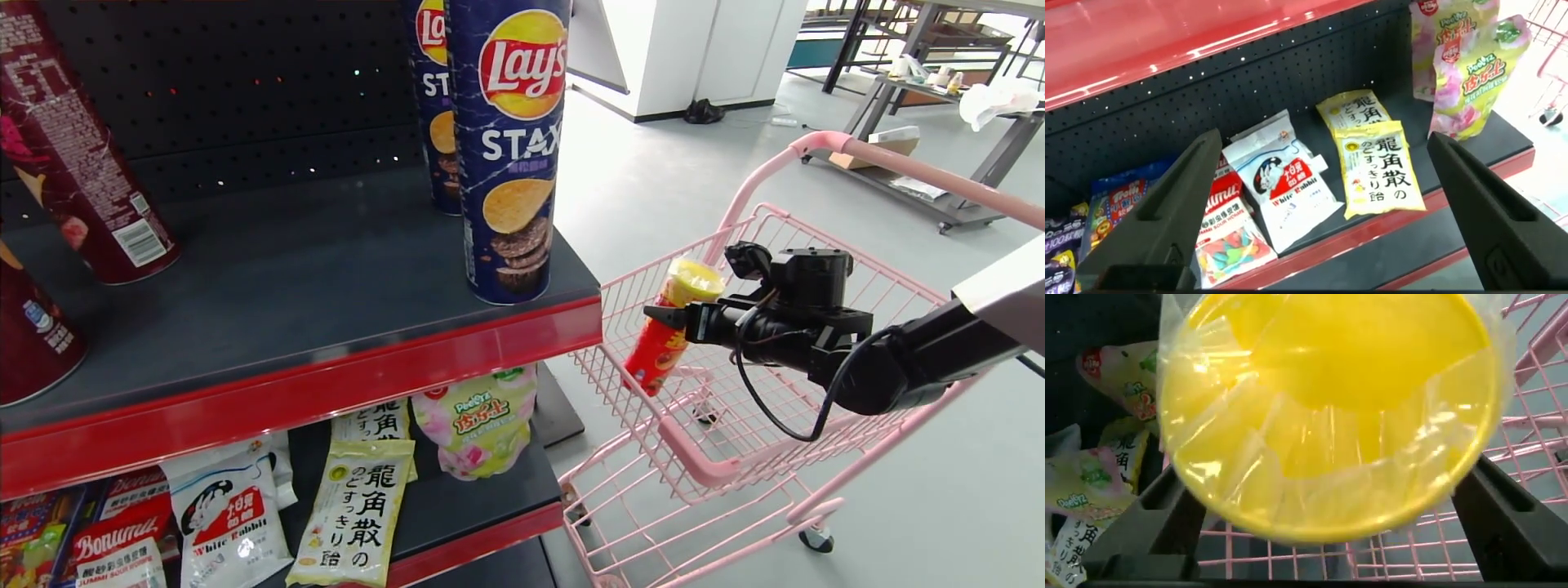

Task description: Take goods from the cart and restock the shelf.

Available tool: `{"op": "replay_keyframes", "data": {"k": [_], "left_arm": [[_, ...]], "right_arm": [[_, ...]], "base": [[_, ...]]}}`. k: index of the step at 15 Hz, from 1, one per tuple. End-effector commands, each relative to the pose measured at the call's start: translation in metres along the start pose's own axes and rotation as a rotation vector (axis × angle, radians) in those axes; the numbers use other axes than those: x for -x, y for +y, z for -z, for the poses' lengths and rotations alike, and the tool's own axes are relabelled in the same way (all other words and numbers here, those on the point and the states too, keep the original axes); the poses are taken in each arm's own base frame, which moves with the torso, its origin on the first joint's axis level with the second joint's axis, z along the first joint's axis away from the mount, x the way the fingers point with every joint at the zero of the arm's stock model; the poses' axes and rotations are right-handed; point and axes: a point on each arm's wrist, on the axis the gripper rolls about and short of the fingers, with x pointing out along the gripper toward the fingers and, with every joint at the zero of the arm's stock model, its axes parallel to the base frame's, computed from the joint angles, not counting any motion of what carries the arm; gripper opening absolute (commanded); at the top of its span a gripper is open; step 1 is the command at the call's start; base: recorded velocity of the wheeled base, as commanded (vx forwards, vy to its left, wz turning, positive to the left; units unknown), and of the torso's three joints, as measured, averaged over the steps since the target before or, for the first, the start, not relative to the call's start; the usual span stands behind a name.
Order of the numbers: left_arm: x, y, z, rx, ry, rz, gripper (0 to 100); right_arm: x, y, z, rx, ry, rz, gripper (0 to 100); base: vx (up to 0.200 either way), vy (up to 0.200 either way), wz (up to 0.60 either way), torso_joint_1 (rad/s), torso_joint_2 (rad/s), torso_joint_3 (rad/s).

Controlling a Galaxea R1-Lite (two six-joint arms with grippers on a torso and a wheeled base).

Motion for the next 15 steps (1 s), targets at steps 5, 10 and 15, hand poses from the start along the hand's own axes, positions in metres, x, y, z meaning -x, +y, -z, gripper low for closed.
{"op": "replay_keyframes", "data": {"k": [5, 10, 15], "left_arm": [[-0.001, -0.001, 0.003, -0.003, 0.013, 0.003, 100], [-0.001, -0.001, 0.003, -0.002, 0.008, 0.004, 100], [0.002, 0.001, -0.006, -0.087, -0.023, 0.002, 100]], "right_arm": [[-0.021, 0.000, 0.007, 0.018, -0.031, -0.014, 0], [0.028, 0.011, -0.030, 0.093, -0.130, 0.028, 0], [0.157, 0.027, -0.109, 0.246, -0.277, 0.139, 0]], "base": [[0.000, 0.000, 0.00, 0.000, 0.00, 0.000], [0.000, 0.000, 0.00, 0.000, 0.00, 0.000], [0.000, 0.000, 0.00, 0.000, 0.00, 0.000]]}}
